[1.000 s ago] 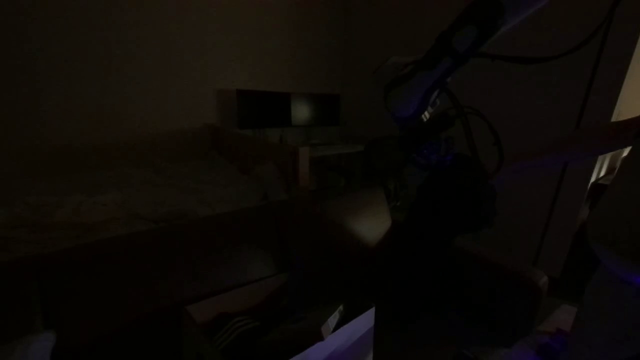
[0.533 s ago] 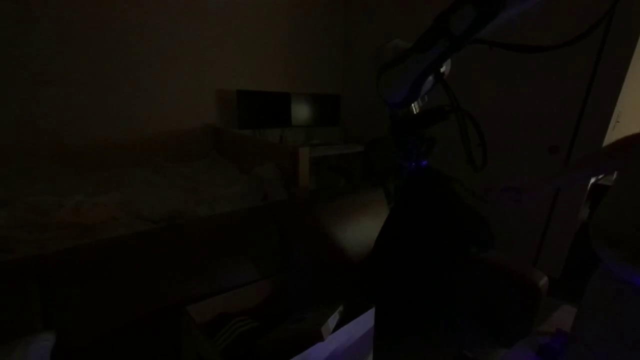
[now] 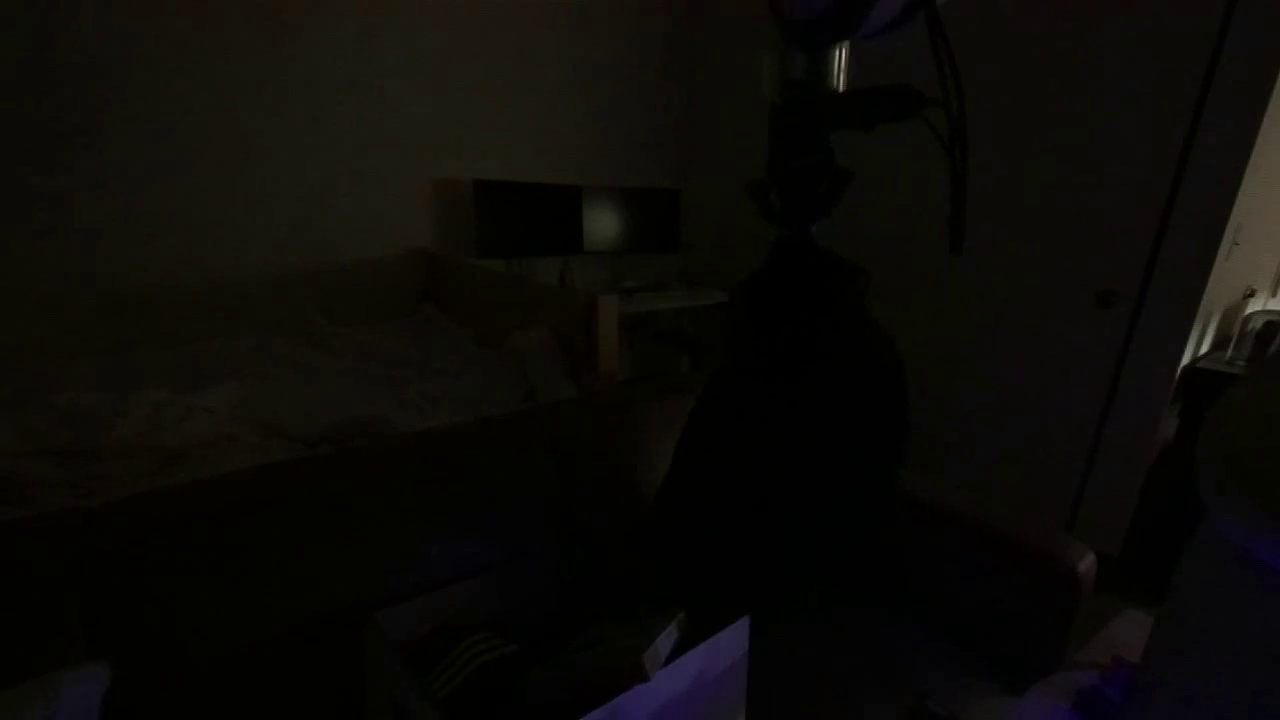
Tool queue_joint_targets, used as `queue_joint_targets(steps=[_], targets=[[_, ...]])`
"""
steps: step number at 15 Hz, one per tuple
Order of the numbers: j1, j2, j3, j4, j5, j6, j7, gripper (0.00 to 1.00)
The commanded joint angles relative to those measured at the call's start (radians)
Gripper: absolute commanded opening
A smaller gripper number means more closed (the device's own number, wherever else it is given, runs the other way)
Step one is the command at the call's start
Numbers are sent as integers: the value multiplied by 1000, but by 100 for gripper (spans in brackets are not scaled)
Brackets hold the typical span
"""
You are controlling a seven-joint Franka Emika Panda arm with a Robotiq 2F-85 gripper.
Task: Get the cloth and put it on the sofa
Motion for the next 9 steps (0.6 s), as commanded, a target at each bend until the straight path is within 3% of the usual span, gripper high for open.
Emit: queue_joint_targets(steps=[1, 6, 9], targets=[[19, -130, 39, 66, 74, -115, -114, 4], [68, -131, 130, 263, 142, -287, -129, 4], [98, -97, 204, 363, 155, -334, -110, 4]])
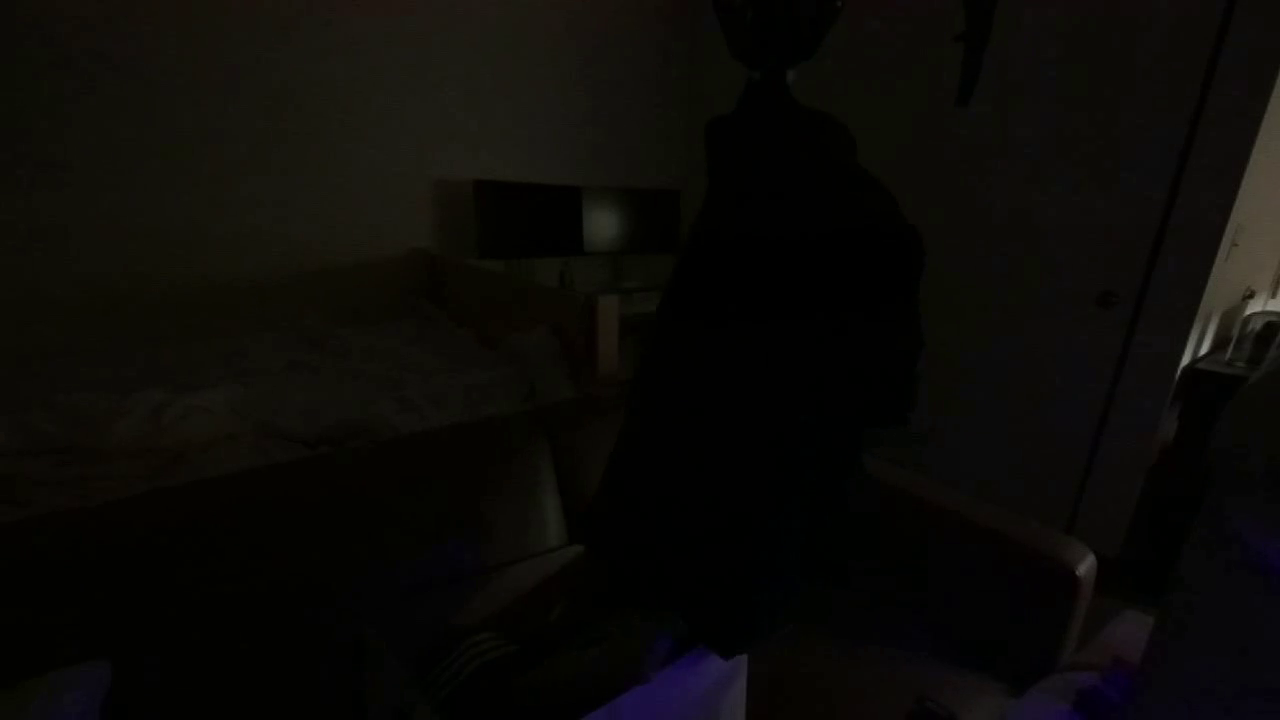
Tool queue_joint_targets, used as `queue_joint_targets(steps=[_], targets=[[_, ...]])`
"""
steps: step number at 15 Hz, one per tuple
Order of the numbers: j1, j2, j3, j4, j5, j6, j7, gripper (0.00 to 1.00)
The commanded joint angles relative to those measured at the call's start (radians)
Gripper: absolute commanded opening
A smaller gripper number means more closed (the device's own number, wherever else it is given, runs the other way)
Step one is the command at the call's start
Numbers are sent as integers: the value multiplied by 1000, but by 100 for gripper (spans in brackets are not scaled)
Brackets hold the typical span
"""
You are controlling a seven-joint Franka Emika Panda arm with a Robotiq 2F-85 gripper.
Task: Get the cloth and put it on the sofa
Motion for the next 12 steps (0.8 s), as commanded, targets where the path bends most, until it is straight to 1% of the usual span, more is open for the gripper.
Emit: queue_joint_targets(steps=[1, 4, 6, 9, 12], targets=[[24, 72, 84, 160, 24, -62, -9, 4], [52, 133, 157, 234, 12, -64, -4, 4], [65, 177, 198, 255, -5, -47, 0, 4], [86, 241, 238, 234, -20, -7, 1, 4], [111, 326, 256, 220, -32, 18, -4, 4]])
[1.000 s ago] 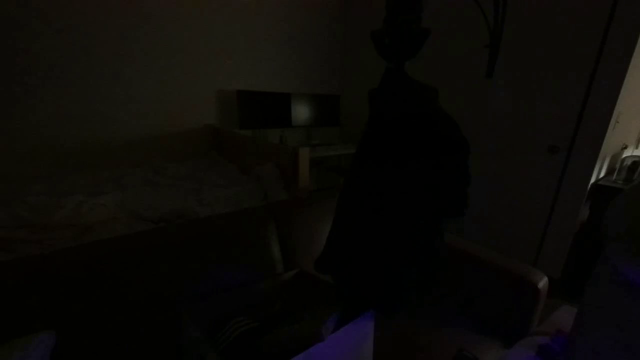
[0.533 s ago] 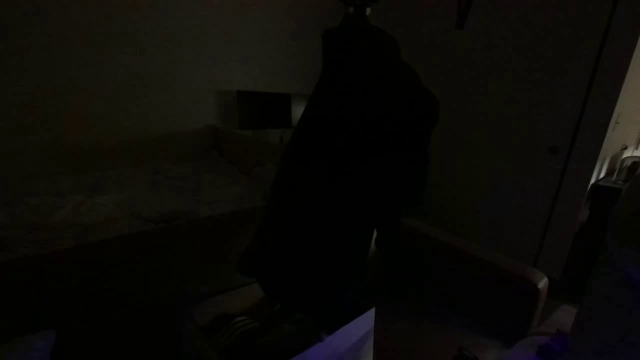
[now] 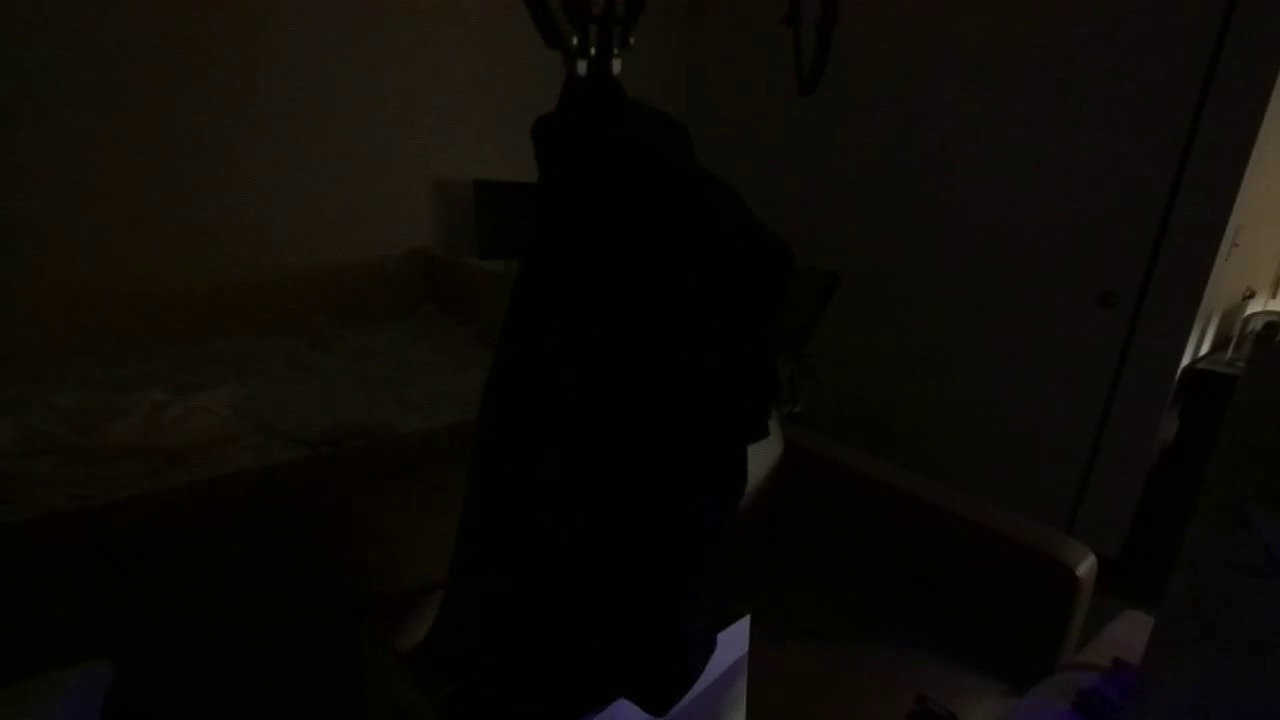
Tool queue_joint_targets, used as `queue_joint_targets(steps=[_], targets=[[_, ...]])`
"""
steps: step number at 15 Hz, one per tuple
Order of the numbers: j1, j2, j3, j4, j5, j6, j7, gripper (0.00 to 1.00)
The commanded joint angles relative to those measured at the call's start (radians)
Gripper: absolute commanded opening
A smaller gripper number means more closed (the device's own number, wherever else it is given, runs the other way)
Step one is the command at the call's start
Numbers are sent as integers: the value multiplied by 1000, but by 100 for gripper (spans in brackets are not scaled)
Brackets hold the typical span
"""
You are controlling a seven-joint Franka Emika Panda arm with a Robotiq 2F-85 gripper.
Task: Get the cloth and put it on the sofa
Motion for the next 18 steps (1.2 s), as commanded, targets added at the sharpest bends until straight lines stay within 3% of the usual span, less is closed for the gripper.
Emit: queue_joint_targets(steps=[1, 8, 15, 18], targets=[[31, 99, 9, 18, -33, 41, -5, 4], [81, 246, -4, 46, -67, 100, 8, 4], [95, 356, -51, 171, -107, 90, 9, 4], [98, 378, -72, 163, -107, 118, 0, 4]])
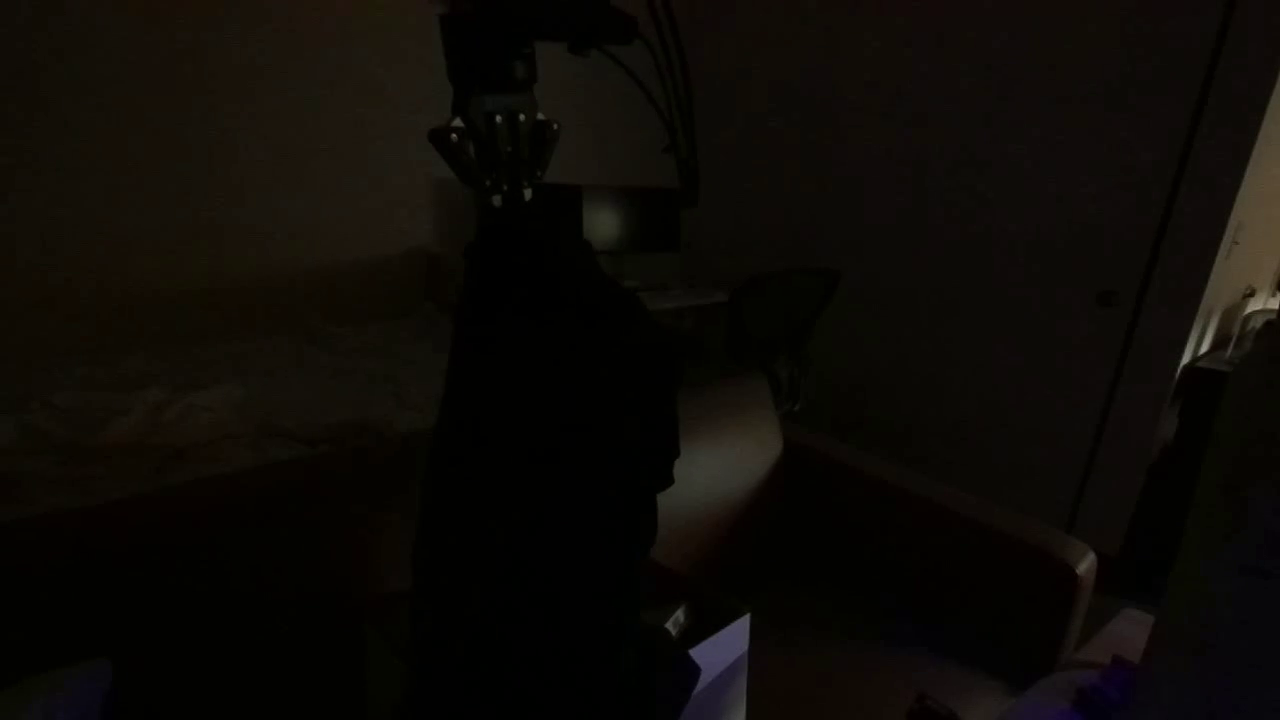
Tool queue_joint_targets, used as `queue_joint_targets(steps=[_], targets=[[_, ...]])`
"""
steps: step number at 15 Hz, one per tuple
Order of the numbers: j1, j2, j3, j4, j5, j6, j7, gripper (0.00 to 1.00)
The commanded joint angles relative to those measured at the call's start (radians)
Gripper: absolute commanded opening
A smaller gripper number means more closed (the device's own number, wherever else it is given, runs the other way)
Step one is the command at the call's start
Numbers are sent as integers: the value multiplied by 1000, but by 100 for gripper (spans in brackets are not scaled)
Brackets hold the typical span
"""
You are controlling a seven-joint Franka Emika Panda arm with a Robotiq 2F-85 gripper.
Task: Get the cloth and put it on the sofa
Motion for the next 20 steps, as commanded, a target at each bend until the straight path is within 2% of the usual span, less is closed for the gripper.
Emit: queue_joint_targets(steps=[1, 11, 20], targets=[[22, 25, -32, 9, -27, 27, 0, 4], [46, 123, -86, -169, -39, 190, 12, 4], [-19, 139, -219, -307, -31, 318, 11, 4]])
